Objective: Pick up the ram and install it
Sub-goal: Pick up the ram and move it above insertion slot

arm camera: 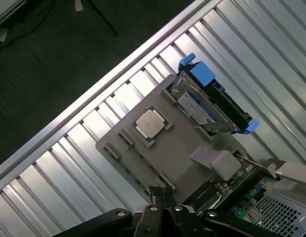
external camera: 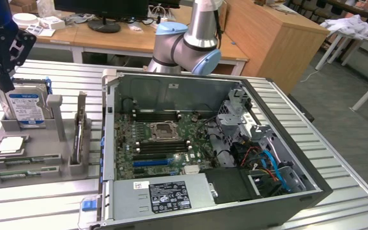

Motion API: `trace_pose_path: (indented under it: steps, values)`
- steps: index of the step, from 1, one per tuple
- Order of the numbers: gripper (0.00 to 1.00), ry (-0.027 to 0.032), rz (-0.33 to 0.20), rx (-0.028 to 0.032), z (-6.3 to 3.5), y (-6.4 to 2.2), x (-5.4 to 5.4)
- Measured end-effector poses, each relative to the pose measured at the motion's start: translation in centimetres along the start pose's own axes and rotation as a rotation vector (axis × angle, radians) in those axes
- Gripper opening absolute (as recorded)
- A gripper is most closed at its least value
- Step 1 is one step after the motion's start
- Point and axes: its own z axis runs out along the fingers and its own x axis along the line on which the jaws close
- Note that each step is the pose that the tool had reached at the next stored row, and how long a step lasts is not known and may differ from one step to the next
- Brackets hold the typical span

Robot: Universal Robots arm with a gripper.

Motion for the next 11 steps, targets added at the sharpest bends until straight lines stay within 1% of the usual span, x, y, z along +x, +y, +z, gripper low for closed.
trace_pose_path:
  steps: [9,11]
  values:
    - [0.11,0.0001,-0.002,-0.0001,0.01,0.05,-0.08]
    - [0.11,0.002,-0.027,-0.0007,0.03,0.06,-0.08]
